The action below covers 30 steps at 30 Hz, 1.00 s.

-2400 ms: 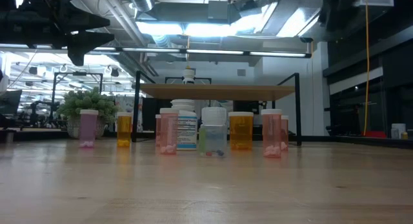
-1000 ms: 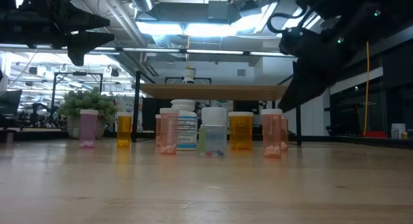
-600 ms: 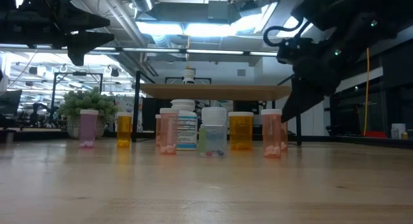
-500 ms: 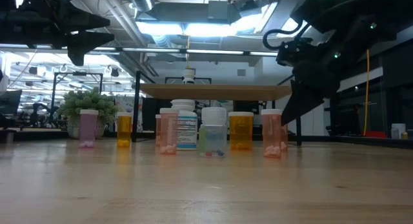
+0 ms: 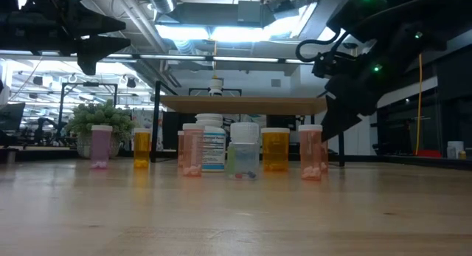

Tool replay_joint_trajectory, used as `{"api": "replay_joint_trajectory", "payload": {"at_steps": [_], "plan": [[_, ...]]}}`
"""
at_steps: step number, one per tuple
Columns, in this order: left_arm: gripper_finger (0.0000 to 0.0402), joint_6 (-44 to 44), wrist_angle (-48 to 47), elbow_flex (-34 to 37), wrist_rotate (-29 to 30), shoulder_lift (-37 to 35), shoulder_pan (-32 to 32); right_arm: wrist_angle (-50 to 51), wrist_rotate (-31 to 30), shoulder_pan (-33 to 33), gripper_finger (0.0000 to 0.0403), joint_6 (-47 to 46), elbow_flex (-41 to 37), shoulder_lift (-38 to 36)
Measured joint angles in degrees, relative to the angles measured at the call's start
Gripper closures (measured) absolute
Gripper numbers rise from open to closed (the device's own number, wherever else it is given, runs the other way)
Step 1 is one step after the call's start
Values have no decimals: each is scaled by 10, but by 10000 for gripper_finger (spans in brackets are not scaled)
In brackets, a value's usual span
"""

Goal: Pick and place medicine bottles onto shelf by color
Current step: Put the pink pill bottle on the shelf

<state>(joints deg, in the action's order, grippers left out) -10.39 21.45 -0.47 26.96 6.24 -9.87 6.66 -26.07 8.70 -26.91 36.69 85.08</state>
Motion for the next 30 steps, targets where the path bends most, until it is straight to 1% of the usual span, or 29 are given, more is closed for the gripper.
{"api": "replay_joint_trajectory", "payload": {"at_steps": [3,8,11,14,17,22,26,30], "plan": [[215,0,0,0,0,0,0,-1,3,-2,223,0,0,0],[215,0,0,0,0,0,0,-1,7,-3,268,-4,0,0],[215,0,0,0,0,0,0,-1,7,-3,287,-15,0,0],[215,0,0,0,0,0,0,-3,8,-3,289,-15,0,0],[215,0,0,0,0,0,0,-7,8,-3,278,-13,4,-5],[215,0,0,0,0,0,0,27,7,-4,277,29,52,-19],[215,0,-4,0,0,0,0,99,8,-7,284,66,110,-25],[215,3,-5,0,0,0,0,176,4,-25,283,98,182,-25]]}}
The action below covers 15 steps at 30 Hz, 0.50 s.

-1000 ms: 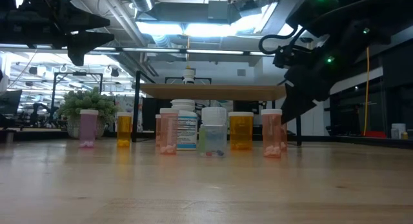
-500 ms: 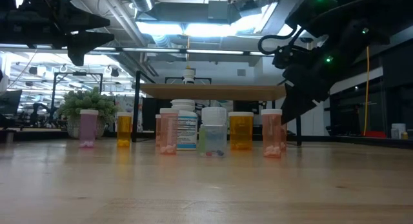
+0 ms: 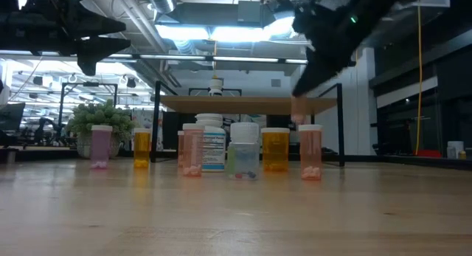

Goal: Pick and place medicine bottles onto shelf by color
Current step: Put the pink pill bottle on the shelf

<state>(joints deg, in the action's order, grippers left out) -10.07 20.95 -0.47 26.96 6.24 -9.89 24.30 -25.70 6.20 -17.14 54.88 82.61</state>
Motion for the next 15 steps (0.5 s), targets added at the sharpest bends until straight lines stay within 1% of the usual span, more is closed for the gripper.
{"api": "replay_joint_trajectory", "payload": {"at_steps": [5,9,12,15], "plan": [[215,0,-1,0,0,0,0,63,-1,-56,283,16,100,0],[215,0,-1,0,0,0,0,93,3,-119,282,77,175,0],[215,0,-1,0,0,0,0,97,41,-180,282,129,214,0],[215,0,-1,0,0,0,0,97,96,-248,282,148,224,0]]}}
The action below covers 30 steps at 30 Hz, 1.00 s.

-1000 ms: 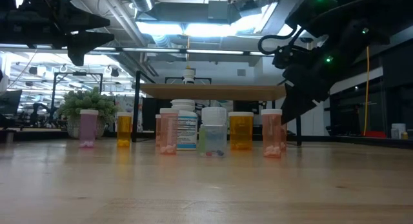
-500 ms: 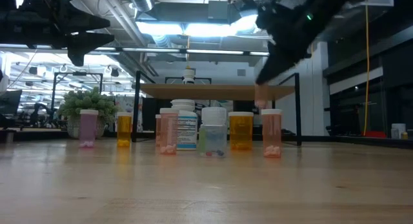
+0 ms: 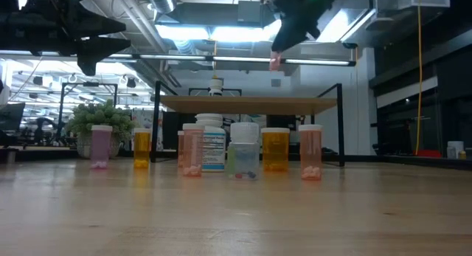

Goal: Pick and place medicine bottles onto shelf by color
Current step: Put the pink pill bottle on the shelf

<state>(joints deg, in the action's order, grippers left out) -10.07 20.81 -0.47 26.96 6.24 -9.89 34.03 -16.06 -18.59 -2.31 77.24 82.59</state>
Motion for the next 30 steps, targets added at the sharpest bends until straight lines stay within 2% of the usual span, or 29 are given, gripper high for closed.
{"api": "replay_joint_trajectory", "payload": {"at_steps": [6,10,22,30], "plan": [[215,0,-4,0,0,0,0,2,70,-123,282,-3,-31,15],[215,0,-4,0,0,0,0,-2,100,-158,282,-3,-33,23],[215,0,-6,0,0,0,0,10,98,-157,282,46,-33,28],[215,0,-8,0,0,0,0,6,84,-145,282,21,-33,48]]}}
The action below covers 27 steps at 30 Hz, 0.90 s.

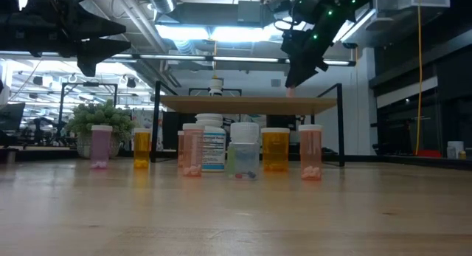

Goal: Pick and place medicine bottles onto shelf by color
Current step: Put the pink pill bottle on the shelf

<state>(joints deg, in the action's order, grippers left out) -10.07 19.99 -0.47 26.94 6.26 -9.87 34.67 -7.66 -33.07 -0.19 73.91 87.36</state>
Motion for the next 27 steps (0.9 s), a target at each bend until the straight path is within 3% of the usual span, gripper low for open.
{"api": "replay_joint_trajectory", "payload": {"at_steps": [14,27], "plan": [[215,0,0,0,0,0,0,-18,-8,4,277,7,0,10],[215,0,0,0,0,0,0,-17,-8,4,217,18,0,10]]}}
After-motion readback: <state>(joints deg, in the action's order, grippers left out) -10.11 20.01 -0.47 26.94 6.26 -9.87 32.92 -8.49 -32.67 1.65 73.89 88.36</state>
